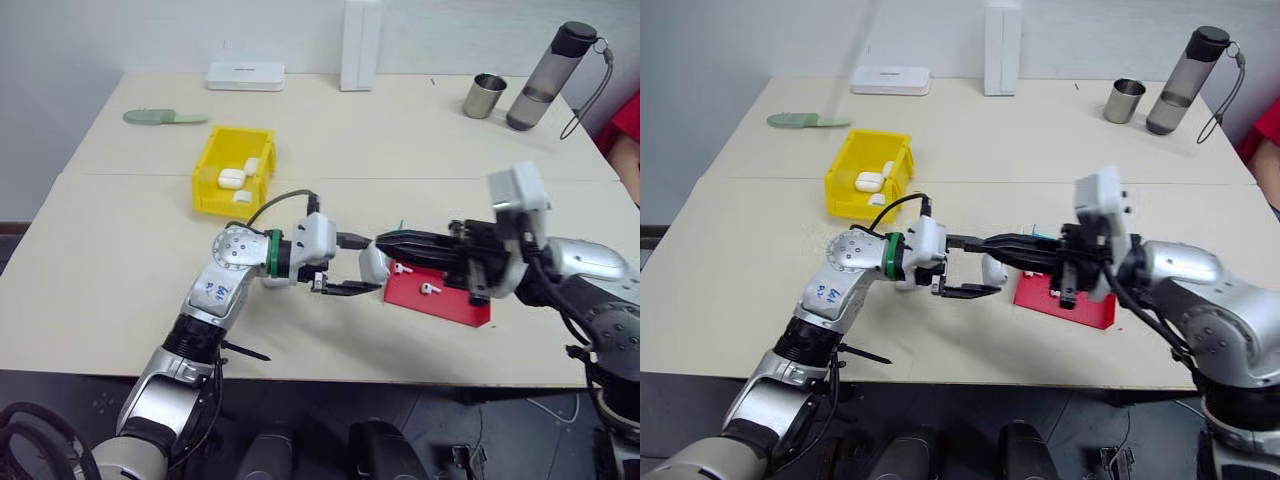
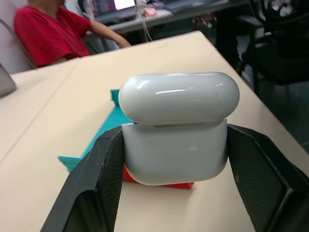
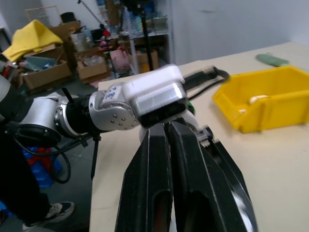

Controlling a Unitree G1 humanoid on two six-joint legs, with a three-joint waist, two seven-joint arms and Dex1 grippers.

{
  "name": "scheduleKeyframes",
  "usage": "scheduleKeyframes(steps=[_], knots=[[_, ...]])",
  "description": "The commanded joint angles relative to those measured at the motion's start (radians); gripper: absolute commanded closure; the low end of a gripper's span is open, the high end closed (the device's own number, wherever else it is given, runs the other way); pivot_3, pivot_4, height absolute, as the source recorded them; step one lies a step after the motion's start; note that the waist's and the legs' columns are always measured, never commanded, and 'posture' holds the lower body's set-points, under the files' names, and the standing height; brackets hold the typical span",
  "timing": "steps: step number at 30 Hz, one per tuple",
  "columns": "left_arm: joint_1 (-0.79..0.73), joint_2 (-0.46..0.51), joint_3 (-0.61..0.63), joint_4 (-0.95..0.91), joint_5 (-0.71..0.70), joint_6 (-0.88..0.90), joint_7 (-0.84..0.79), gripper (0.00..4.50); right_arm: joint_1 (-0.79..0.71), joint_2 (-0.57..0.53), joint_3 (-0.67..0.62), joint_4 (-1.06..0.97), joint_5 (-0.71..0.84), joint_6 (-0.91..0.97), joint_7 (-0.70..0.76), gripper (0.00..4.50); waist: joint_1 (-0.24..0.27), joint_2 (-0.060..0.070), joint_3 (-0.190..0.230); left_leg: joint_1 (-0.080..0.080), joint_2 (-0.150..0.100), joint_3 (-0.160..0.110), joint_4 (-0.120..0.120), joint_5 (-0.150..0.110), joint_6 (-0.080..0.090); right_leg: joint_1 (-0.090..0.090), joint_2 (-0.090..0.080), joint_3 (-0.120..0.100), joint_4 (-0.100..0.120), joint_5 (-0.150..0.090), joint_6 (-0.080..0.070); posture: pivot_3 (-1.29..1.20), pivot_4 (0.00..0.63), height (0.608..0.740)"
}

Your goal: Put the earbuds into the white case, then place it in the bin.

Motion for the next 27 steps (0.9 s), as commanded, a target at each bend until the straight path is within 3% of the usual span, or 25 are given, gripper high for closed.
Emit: scheduleKeyframes(steps=[1,11,19,23,27], knots=[[-0.022,0.006,-0.006,-0.026,0.021,-0.001,0.016,1.68,-0.035,0.015,0.063,-0.042,-0.03,0.017,-0.027,4.47,0.002,0.0,0.0,0.0,0.0,0.0,0.0,0.0,0.0,0.0,0.0,0.0,0.0,0.0,0.0,0.0,0.15,0.74],[0.013,0.019,0.023,-0.074,-0.012,0.031,0.032,1.68,0.042,-0.067,0.1,0.007,-0.155,0.02,0.018,4.47,0.002,0.0,0.0,-0.001,-0.001,-0.001,0.0,0.0,0.0,0.0,-0.001,-0.001,0.0,0.0,0.0,0.0,0.15,0.74],[0.038,0.039,0.04,-0.094,-0.039,0.021,0.005,1.68,0.149,-0.061,-0.022,0.096,-0.155,-0.014,0.047,4.47,0.001,0.0,0.0,-0.001,-0.001,0.0,0.0,0.0,0.0,0.0,-0.001,-0.001,0.001,0.0,0.0,0.0,0.15,0.74],[0.054,0.034,0.073,-0.119,-0.091,0.052,0.016,1.68,0.213,-0.002,-0.118,0.092,-0.082,-0.04,0.044,4.47,0.002,0.0,0.0,-0.001,-0.001,-0.001,0.001,0.0,0.0,0.0,-0.001,-0.001,0.001,0.0,0.0,0.0,0.15,0.74],[0.097,0.064,0.162,-0.162,-0.16,0.118,0.055,1.68,0.367,0.016,-0.251,0.028,-0.178,-0.171,0.014,4.47,0.002,0.0,0.0,-0.001,-0.001,-0.001,0.0,0.0,0.0,0.0,-0.001,-0.001,0.001,0.0,0.0,0.0,0.15,0.74]])
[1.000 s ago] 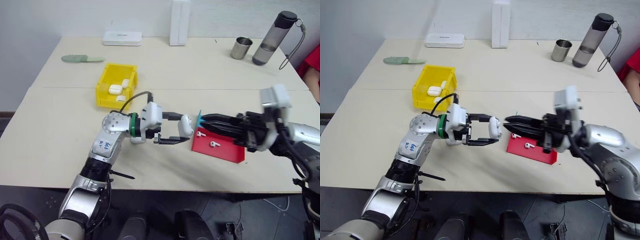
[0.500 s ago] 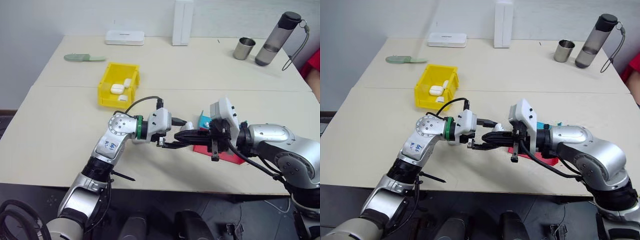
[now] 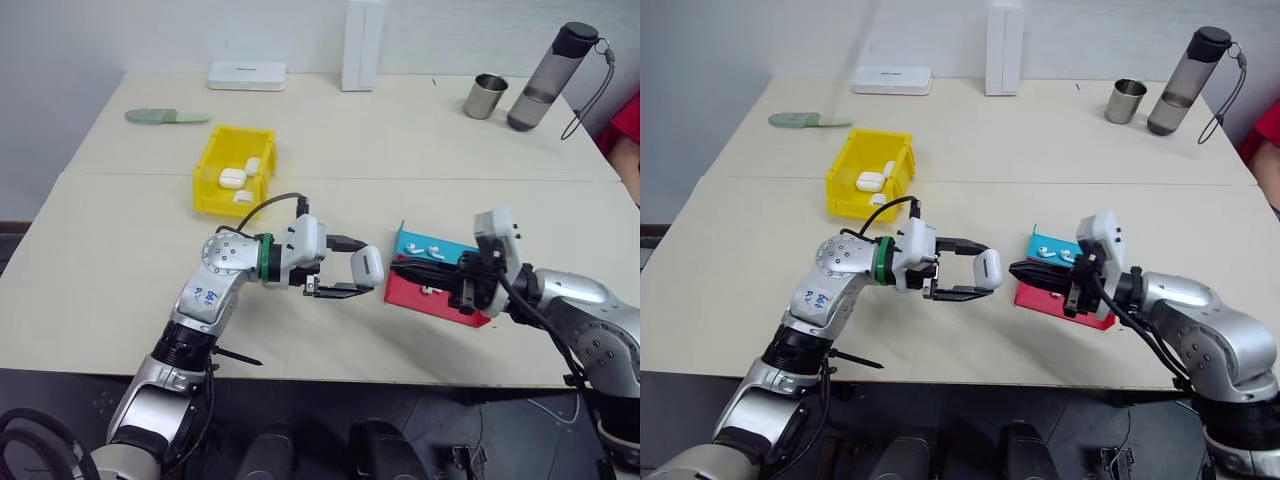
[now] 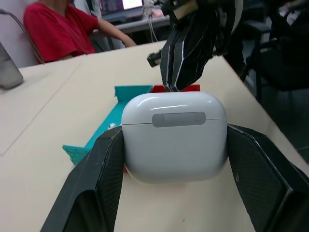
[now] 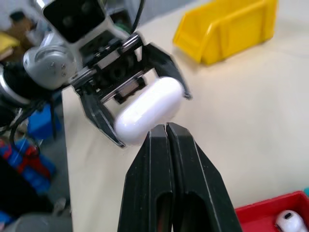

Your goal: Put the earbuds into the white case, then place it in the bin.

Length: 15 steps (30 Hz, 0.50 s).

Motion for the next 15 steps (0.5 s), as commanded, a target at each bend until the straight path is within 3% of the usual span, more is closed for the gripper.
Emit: scheduleKeyframes(steps=[1,3,7,13,15], knots=[[0.038,0.033,0.11,-0.078,-0.096,0.077,0.046,1.68,0.123,-0.015,-0.135,-0.095,-0.041,-0.092,-0.011,4.11,0.0,0.0,0.0,0.0,0.0,0.0,0.0,0.0,0.0,0.0,0.0,0.0,0.0,0.0,0.0,0.0,0.15,0.74],[0.058,0.051,0.152,-0.1,-0.132,0.124,0.067,1.68,0.198,-0.018,-0.17,-0.128,-0.082,-0.142,-0.002,3.58,0.0,0.0,0.0,0.0,0.0,0.0,0.0,0.0,0.0,0.0,0.0,0.0,0.001,0.0,0.0,0.0,0.15,0.74],[0.05,0.11,0.321,-0.078,-0.139,0.247,0.27,1.68,0.295,0.143,-0.296,-0.172,-0.192,-0.408,-0.085,2.17,-0.003,0.0,0.0,0.001,0.0,0.0,0.001,0.0,0.0,0.001,0.001,0.001,0.001,0.0,0.0,0.0,0.15,0.74],[-0.039,0.162,0.448,0.019,-0.061,0.332,0.566,1.68,0.404,0.217,-0.293,-0.231,-0.234,-0.549,-0.076,0.09,-0.003,0.0,0.0,0.004,0.0,0.001,0.0,0.0,-0.001,0.001,0.001,0.002,0.004,0.0,0.0,0.0,0.15,0.74],[-0.089,0.18,0.462,0.116,-0.02,0.311,0.631,1.68,0.416,0.246,-0.277,-0.247,-0.247,-0.585,-0.097,0.04,-0.001,0.0,0.0,0.004,0.0,0.001,0.0,0.0,-0.001,0.001,0.001,0.002,0.004,0.0,0.0,0.0,0.15,0.74]])
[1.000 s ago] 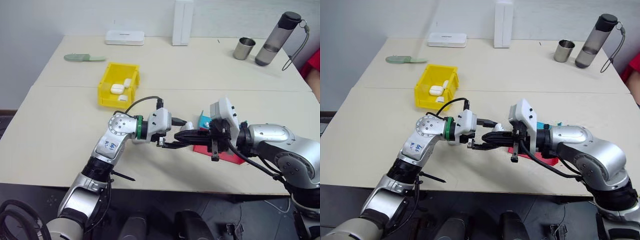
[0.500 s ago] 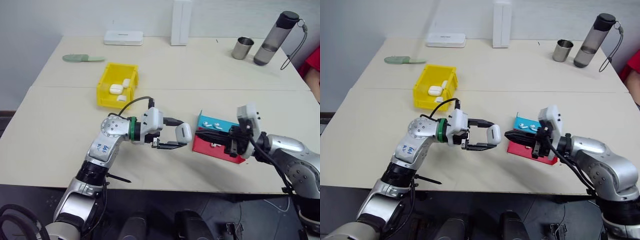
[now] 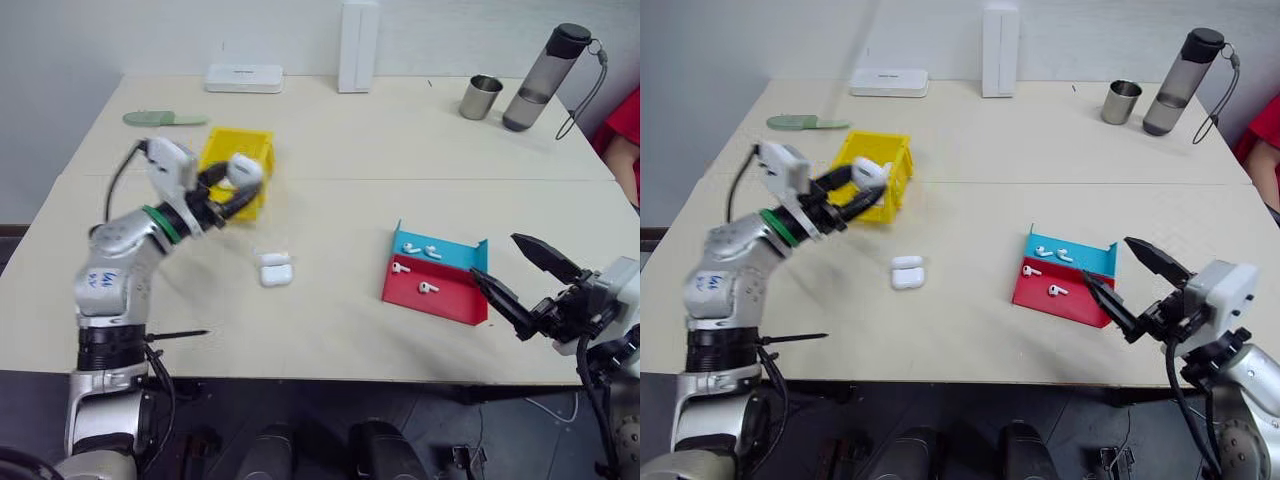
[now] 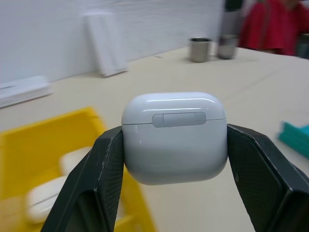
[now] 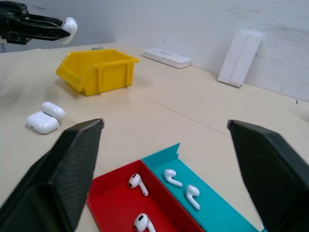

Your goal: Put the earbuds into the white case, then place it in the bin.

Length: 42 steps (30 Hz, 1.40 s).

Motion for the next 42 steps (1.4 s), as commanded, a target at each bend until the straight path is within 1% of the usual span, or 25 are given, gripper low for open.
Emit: scheduleKeyframes(steps=[1,5,9,12,16,18,21,23,26,27,30,32,34,37,39,42], knots=[[-0.082,0.028,0.042,0.147,0.062,-0.039,0.109,1.68,0.016,0.033,0.019,-0.062,-0.016,-0.076,-0.024,0.04,0.001,0.0,0.0,0.0,0.0,0.0,0.0,0.0,0.0,0.0,0.0,0.0,0.0,0.0,0.0,0.0,0.15,0.74],[-0.215,0.012,0.028,0.416,0.125,-0.146,0.186,1.68,0.008,0.046,0.071,-0.053,-0.04,-0.105,-0.035,0.04,0.002,0.0,0.0,0.0,-0.001,0.0,0.0,0.0,0.0,0.0,0.0,0.0,0.001,0.0,0.0,0.0,0.15,0.74],[-0.341,-0.027,-0.008,0.671,0.156,-0.274,0.147,1.68,-0.026,0.041,0.109,-0.028,-0.061,-0.124,-0.046,0.04,0.002,-0.001,0.0,0.0,-0.003,-0.001,0.0,0.0,0.0,-0.001,-0.001,-0.001,0.001,0.0,0.0,0.0,0.15,0.74],[-0.382,-0.035,-0.045,0.783,0.189,-0.344,0.103,1.68,-0.038,0.046,0.138,-0.022,-0.077,-0.137,-0.053,0.04,0.0,-0.001,0.0,0.0,-0.004,-0.001,-0.001,0.0,0.0,-0.001,-0.002,-0.001,0.001,0.0,0.0,0.0,0.15,0.74],[-0.391,-0.028,-0.067,0.849,0.21,-0.367,0.081,1.68,-0.039,0.045,0.156,-0.02,-0.091,-0.153,-0.065,0.04,-0.019,-0.001,0.0,0.0,-0.004,0.0,-0.002,0.0,0.0,-0.003,-0.001,-0.001,0.004,0.0,0.0,0.0,0.15,0.74],[-0.39,-0.018,-0.074,0.862,0.224,-0.348,0.09,0.95,-0.038,0.044,0.158,-0.017,-0.092,-0.156,-0.07,0.0,-0.026,-0.001,0.0,0.0,-0.003,-0.001,-0.002,0.0,-0.001,-0.004,-0.001,-0.001,0.005,0.0,0.0,0.0,0.15,0.74],[-0.36,0.003,-0.09,0.801,0.231,-0.383,0.028,0.1,-0.033,0.038,0.153,-0.009,-0.091,-0.159,-0.064,0.0,-0.027,-0.001,0.0,0.0,-0.003,0.0,-0.002,0.001,-0.001,-0.004,-0.001,0.0,0.005,0.0,0.0,0.0,0.15,0.74],[-0.326,0.026,-0.078,0.724,0.209,-0.418,-0.023,0.03,-0.033,0.026,0.146,0.0,-0.087,-0.158,-0.055,0.0,-0.026,-0.001,0.0,0.0,-0.003,-0.001,-0.002,0.001,-0.001,-0.004,-0.001,0.0,0.005,0.0,0.0,0.0,0.15,0.74],[-0.238,0.066,-0.042,0.534,0.098,-0.387,-0.198,0.03,-0.026,-0.003,0.127,0.019,-0.074,-0.159,-0.031,0.0,-0.026,-0.001,0.0,0.0,-0.003,-0.001,-0.002,0.001,-0.001,-0.004,-0.002,0.0,0.005,0.0,0.0,0.0,0.15,0.74],[-0.19,0.101,-0.039,0.452,0.081,-0.368,-0.247,0.03,-0.021,-0.022,0.117,0.032,-0.073,-0.164,-0.01,0.0,-0.026,-0.001,0.0,0.0,-0.003,-0.001,-0.002,0.001,-0.001,-0.004,-0.002,0.0,0.005,0.0,0.0,0.0,0.15,0.74],[0.029,0.247,-0.01,0.193,0.005,-0.324,-0.444,0.03,-0.007,-0.101,0.071,0.095,-0.058,-0.177,0.086,0.0,-0.043,-0.001,0.0,0.001,-0.003,-0.001,-0.004,0.001,-0.001,-0.004,-0.002,0.002,0.004,0.0,0.0,0.0,0.15,0.74],[0.191,0.323,0.055,0.082,-0.026,-0.329,-0.505,0.03,0.007,-0.171,0.048,0.148,-0.051,-0.19,0.182,0.0,-0.05,-0.001,0.0,0.003,-0.003,-0.002,-0.007,0.001,-0.001,-0.003,-0.002,0.002,0.003,0.0,0.0,0.0,0.15,0.74],[0.338,0.38,0.113,0.015,-0.021,-0.333,-0.524,0.03,0.014,-0.231,0.017,0.222,-0.05,-0.216,0.269,0.0,-0.05,-0.001,0.0,0.004,-0.003,-0.001,-0.008,0.001,-0.001,-0.002,-0.002,0.002,0.0,0.0,0.0,0.0,0.15,0.74],[0.564,0.424,0.209,-0.001,0.019,-0.452,-0.574,0.03,0.011,-0.296,-0.031,0.329,-0.035,-0.236,0.361,0.0,-0.046,-0.001,0.0,0.006,-0.002,-0.001,-0.009,0.001,-0.001,0.001,-0.002,0.002,-0.002,0.0,0.0,0.0,0.15,0.74],[0.69,0.426,0.269,-0.005,0.028,-0.521,-0.599,0.03,0.014,-0.332,-0.048,0.384,-0.04,-0.254,0.423,0.0,-0.041,-0.001,0.0,0.006,-0.002,-0.002,-0.009,0.001,-0.001,0.002,-0.002,0.002,-0.004,0.0,0.0,0.0,0.15,0.74],[0.807,0.416,0.325,-0.031,0.023,-0.53,-0.584,0.03,0.006,-0.36,-0.062,0.453,-0.047,-0.279,0.476,0.0,-0.022,-0.001,0.0,0.006,-0.001,-0.002,-0.009,0.001,0.0,0.002,-0.002,0.002,-0.006,0.0,0.0,0.0,0.15,0.74]])
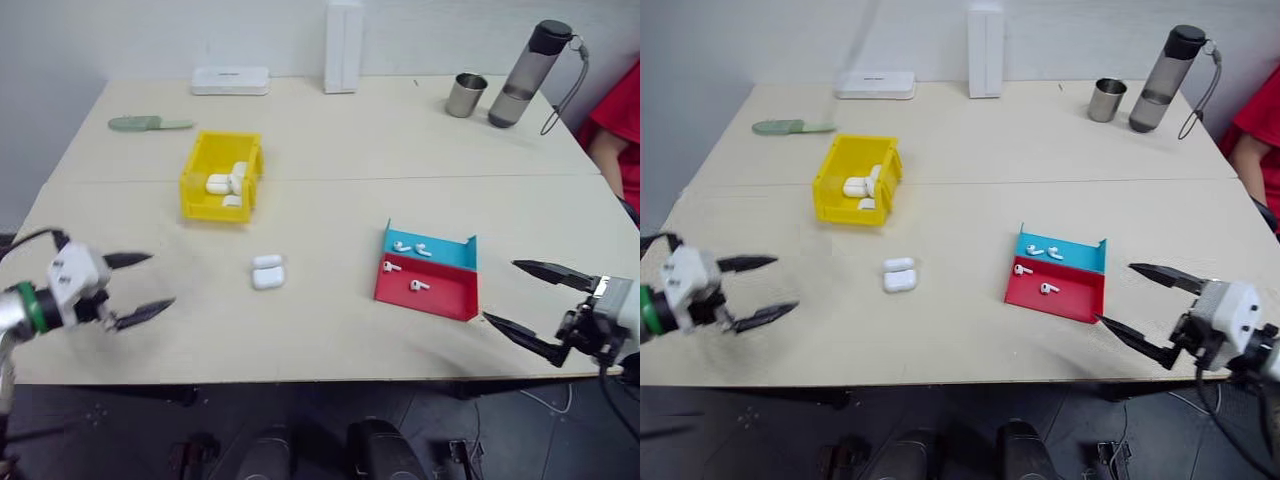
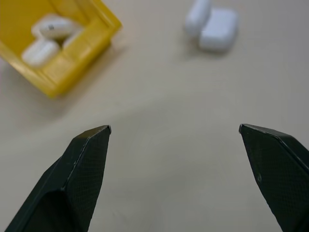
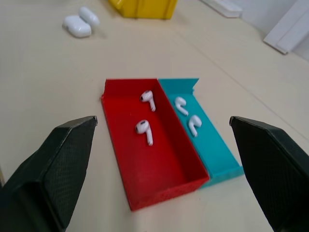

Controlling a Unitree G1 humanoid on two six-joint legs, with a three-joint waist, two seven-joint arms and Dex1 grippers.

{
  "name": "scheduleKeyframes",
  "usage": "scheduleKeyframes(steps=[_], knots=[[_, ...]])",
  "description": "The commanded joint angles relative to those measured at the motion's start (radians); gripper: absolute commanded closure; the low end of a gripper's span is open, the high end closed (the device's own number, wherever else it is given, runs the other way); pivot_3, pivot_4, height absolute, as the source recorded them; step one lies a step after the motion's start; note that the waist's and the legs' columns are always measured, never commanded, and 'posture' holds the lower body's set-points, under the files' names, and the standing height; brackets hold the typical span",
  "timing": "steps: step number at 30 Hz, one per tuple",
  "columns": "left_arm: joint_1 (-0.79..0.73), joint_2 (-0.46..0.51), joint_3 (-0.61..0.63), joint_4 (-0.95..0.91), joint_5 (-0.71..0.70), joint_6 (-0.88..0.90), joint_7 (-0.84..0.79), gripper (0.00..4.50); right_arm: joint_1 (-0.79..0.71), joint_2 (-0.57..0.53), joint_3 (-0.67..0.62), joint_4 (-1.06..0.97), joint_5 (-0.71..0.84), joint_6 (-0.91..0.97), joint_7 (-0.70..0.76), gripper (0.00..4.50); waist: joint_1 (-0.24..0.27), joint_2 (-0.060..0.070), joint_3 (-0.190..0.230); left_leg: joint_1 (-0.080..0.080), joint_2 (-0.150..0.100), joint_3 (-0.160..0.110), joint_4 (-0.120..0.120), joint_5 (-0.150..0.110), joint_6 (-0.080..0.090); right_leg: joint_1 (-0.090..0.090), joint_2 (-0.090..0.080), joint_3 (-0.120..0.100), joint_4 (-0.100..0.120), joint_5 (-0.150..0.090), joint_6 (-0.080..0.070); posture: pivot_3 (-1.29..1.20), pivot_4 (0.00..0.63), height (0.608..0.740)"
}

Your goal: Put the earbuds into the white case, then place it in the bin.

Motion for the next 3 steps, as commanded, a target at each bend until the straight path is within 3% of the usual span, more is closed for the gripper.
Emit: scheduleKeyframes(steps=[1,3], knots=[[0.068,0.001,0.086,-0.062,-0.014,-0.027,0.011,0.03,-0.013,-0.024,-0.04,0.052,0.009,-0.045,0.06,0.0,0.013,0.0,0.0,0.0,0.0,0.0,0.0,0.0,0.0,0.0,0.0,0.0,0.0,0.0,0.0,0.0,0.15,0.74],[0.101,-0.007,0.099,-0.099,-0.041,-0.005,0.009,0.03,-0.023,-0.027,-0.04,0.079,0.008,-0.057,0.078,0.0,0.019,0.0,0.0,0.0,0.0,0.0,0.0,0.0,0.001,0.001,0.0,0.0,-0.001,0.0,0.0,0.0,0.15,0.74]])
